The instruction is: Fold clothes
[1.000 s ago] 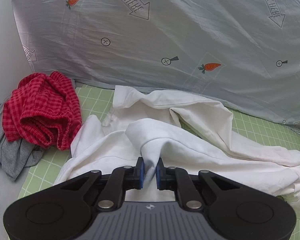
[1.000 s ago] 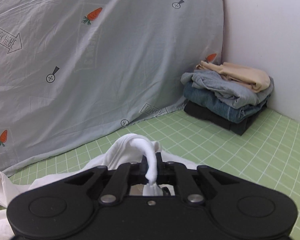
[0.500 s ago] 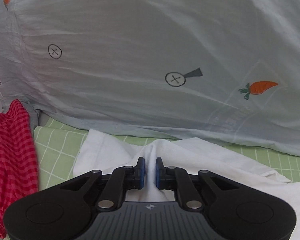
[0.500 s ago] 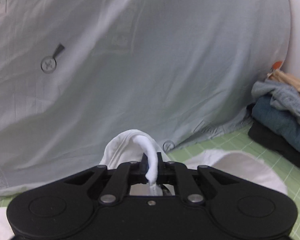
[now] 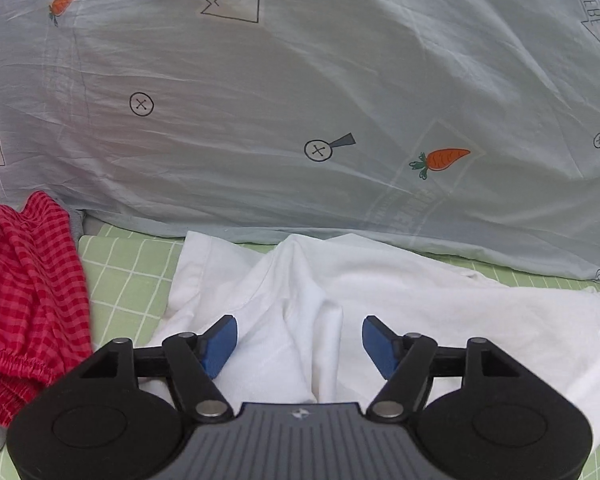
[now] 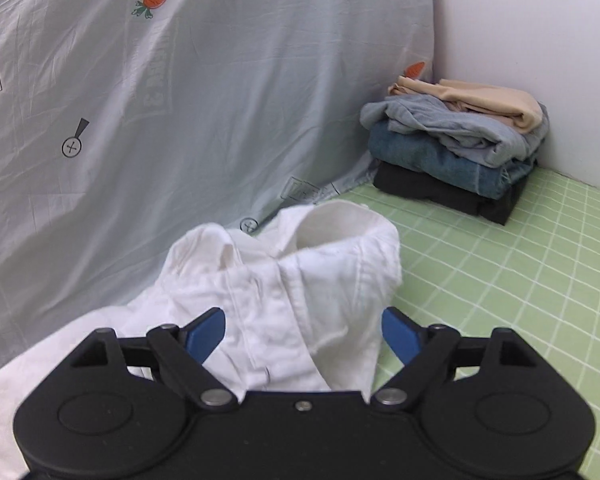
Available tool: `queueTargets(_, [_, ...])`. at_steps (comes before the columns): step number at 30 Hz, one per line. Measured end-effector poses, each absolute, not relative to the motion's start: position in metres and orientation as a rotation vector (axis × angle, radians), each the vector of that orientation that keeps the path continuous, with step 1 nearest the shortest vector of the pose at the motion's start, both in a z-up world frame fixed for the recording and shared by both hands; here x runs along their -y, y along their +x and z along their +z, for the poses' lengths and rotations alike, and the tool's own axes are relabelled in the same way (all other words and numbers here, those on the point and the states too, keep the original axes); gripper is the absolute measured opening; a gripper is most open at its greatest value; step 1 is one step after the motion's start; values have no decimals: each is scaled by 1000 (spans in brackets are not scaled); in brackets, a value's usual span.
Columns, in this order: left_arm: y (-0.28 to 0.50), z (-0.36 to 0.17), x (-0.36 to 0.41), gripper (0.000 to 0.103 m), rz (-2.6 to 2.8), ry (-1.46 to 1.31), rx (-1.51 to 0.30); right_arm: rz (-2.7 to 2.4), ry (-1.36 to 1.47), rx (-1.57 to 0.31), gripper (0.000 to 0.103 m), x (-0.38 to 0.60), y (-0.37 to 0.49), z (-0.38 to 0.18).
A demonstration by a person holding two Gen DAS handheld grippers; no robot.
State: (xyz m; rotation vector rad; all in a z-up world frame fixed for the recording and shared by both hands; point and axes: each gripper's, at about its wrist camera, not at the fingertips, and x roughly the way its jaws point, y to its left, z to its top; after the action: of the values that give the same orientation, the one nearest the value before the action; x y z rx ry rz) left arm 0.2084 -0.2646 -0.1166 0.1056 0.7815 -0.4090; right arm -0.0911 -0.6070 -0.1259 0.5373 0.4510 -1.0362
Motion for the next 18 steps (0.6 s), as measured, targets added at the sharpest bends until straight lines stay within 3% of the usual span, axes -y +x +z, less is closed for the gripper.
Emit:
queueTargets(4, [174, -108, 261, 75, -425, 146, -783, -985, 690, -521, 81, 592, -105, -158])
queueTargets(12, [130, -80, 253, 75, -457, 116, -797, -869, 976, -396, 76, 611, -70, -202])
queueTargets(14, [120, -74, 253, 75, -456, 126, -790, -887, 1022, -347, 45, 618, -70, -204])
queueTargets(15, [114, -72, 252, 75, -454, 138, -787, -893, 1032, -327, 40, 620, -73, -201])
queueTargets(16, [109, -70, 252, 75, -451, 148, -786, -899, 1037, -308, 26, 623, -77, -197])
queueTargets(18, [101, -69, 249, 75, -443, 160, -789, -941, 980, -308, 17, 623, -93, -177])
